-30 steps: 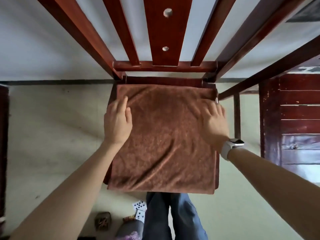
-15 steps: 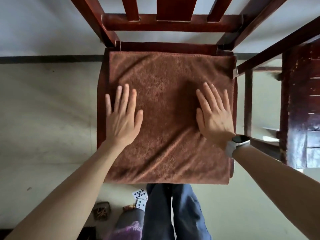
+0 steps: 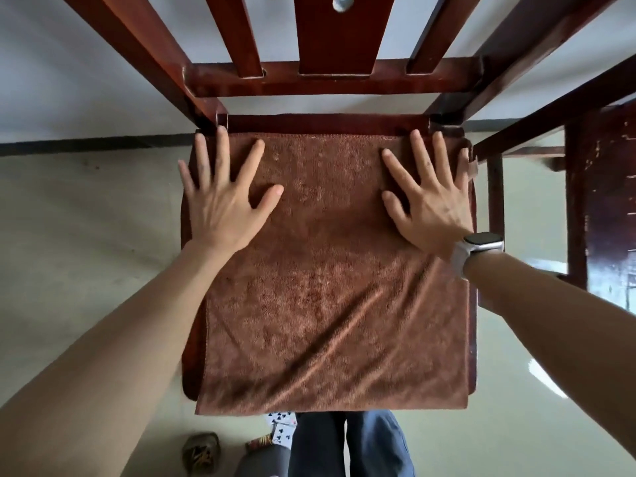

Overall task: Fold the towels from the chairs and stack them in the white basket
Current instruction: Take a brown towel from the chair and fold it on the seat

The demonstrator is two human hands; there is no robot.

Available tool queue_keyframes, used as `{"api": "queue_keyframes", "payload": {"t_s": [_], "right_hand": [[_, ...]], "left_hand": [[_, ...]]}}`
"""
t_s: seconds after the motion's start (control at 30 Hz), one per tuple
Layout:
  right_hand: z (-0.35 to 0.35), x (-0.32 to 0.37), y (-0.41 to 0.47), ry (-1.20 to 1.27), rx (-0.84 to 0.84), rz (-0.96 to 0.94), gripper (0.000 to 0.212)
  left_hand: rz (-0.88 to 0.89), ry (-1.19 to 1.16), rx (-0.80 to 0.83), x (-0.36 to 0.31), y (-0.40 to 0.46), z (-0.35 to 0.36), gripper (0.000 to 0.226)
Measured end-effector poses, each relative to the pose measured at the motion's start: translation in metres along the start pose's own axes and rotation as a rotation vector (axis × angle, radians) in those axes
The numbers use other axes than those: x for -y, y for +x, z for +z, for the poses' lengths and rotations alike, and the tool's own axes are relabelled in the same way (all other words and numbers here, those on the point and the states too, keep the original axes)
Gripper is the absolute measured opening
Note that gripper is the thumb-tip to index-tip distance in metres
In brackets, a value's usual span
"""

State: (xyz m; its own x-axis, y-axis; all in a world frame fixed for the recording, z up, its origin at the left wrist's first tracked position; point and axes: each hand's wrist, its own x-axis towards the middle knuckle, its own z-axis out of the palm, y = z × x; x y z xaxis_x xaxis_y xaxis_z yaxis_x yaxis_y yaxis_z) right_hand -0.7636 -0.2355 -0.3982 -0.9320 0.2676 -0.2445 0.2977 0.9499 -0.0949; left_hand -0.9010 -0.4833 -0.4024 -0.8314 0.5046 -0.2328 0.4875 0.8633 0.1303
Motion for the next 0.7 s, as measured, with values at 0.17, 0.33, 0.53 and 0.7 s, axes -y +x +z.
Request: {"api": "queue_keyframes", "payload": {"t_s": [0.17, 0.33, 0.53, 0.7], "right_hand": [[-0.013, -0.008, 0.000, 0.204, 0.000, 0.020, 0.058], [-0.033, -0.015, -0.011, 0.315, -0.214, 0.036, 0.046], [-0.014, 0.027, -0.120, 0.229, -0.177, -0.103, 0.048], [0.023, 0.061, -0.192, 0.071, 0.030, -0.075, 0.050]], "left_hand": [[0.011, 0.017, 0.079, 0.003, 0.001, -0.007, 0.079], [-0.019, -0.125, 0.027, -0.003, -0.016, -0.021, 0.071], [-0.084, -0.176, 0.035, -0.019, -0.133, -0.008, 0.055], [0.168, -0.038, 0.148, -0.026, -0.208, 0.019, 0.051]]}}
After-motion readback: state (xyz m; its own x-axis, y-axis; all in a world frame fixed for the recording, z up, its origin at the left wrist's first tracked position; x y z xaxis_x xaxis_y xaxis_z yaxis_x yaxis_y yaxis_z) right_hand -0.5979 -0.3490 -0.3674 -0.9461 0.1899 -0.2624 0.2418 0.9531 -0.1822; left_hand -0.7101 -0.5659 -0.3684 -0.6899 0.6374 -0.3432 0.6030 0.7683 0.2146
